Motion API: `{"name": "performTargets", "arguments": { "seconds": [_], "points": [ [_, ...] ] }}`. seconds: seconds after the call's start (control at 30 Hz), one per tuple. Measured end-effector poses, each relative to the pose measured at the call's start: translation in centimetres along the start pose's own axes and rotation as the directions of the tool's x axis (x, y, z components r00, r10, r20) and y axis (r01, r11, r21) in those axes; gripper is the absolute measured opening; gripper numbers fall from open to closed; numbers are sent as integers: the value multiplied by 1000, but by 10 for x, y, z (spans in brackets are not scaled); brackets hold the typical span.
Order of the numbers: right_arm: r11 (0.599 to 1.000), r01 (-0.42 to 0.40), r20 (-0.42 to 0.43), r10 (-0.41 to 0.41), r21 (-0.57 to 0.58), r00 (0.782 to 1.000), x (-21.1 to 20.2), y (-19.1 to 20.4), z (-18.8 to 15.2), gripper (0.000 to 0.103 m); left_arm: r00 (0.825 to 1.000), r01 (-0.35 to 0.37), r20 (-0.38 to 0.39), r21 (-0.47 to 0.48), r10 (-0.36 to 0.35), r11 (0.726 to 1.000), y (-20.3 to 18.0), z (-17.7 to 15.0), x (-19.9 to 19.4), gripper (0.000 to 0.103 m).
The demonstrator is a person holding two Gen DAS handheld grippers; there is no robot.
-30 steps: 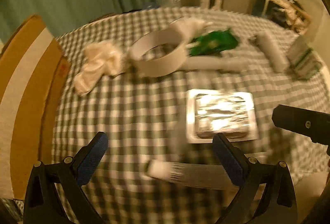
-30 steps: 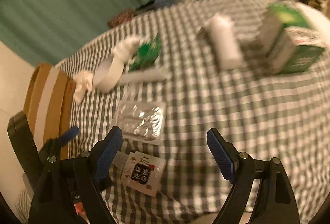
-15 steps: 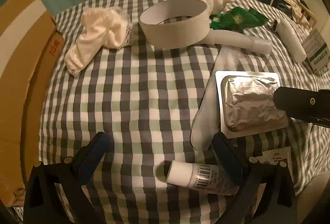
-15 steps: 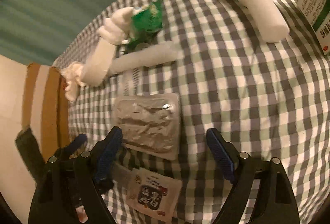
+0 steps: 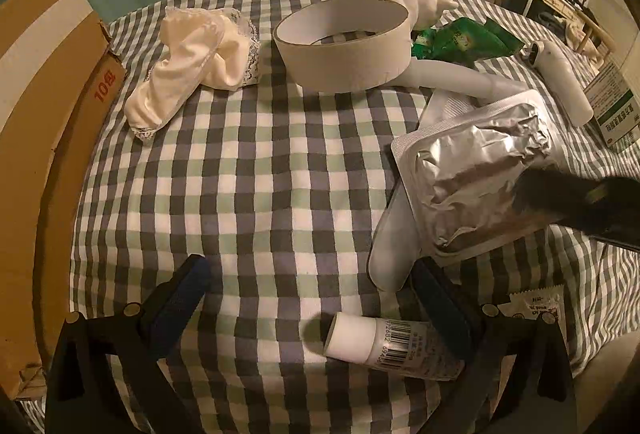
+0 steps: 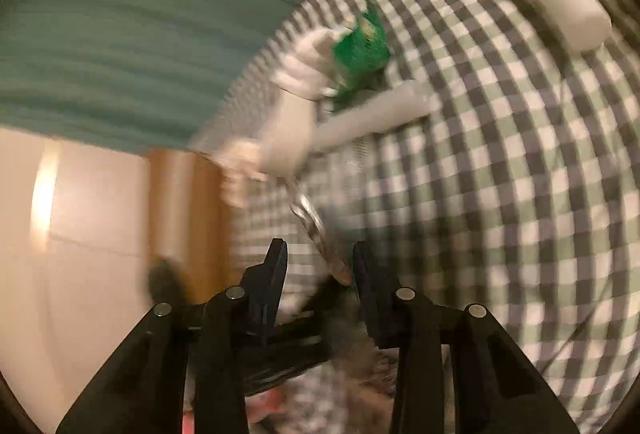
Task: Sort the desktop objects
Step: 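Return to the bed and grasp the pill blister with the right tool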
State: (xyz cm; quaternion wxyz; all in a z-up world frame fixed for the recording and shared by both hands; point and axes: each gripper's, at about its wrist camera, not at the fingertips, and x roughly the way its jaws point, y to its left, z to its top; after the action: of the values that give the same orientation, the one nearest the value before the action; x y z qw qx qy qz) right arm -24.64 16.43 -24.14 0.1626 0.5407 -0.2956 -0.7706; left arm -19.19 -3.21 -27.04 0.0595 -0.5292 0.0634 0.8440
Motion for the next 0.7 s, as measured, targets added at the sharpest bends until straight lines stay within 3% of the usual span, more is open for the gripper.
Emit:
{"name": "performTargets", "arguments": {
  "seconds": [0.07, 0.17, 0.23, 0.37, 0.47, 0.5, 0.53, 0.57, 0.6, 0.63, 0.7],
  "points": [
    [998, 53, 8, -53, -39, 999, 5, 5, -1, 23, 1000, 5, 2, -3, -5, 1000, 2, -1, 1, 103],
    [999, 1, 63, 2, -49, 998, -8, 8, 2, 11, 1000, 5, 2, 1, -5, 1000, 4, -1, 1, 103],
    [997, 43, 133, -34, -64, 991, -25, 13, 1, 8, 1000, 16, -2, 1, -16, 1000, 4, -1, -5, 103],
    [980, 187, 274, -161, -71, 948, -65, 13, -2, 8, 995, 99, 26, 2, -99, 995, -5, 9, -14, 103],
    [963, 259, 328, -222, -71, 918, -88, 5, -6, 8, 994, 64, 80, 127, -75, 990, -29, 20, -14, 103],
    [966, 249, 318, -217, -64, 923, -88, 2, -5, 8, 994, 56, 84, 160, -70, 985, -34, 24, -11, 99],
    [971, 234, 308, -209, -46, 928, -83, -1, -1, 8, 994, 62, 79, 196, -79, 979, -40, 27, -5, 74],
    [975, 220, 295, -202, -31, 934, -88, -9, -2, 8, 992, 109, 46, 216, -121, 970, -43, 29, 0, 61],
    [975, 222, 282, -207, -24, 937, -85, -11, -3, 8, 987, 143, 37, 204, -154, 968, -44, 33, 0, 55],
    [971, 239, 286, -222, -24, 932, -86, -13, -4, 8, 985, 158, 33, 194, -167, 968, -43, 37, -2, 33],
    [962, 268, 288, -241, -58, 927, -81, -6, -3, 8, 985, 163, 20, 224, -172, 961, -44, 40, -6, 29]
  ]
}}
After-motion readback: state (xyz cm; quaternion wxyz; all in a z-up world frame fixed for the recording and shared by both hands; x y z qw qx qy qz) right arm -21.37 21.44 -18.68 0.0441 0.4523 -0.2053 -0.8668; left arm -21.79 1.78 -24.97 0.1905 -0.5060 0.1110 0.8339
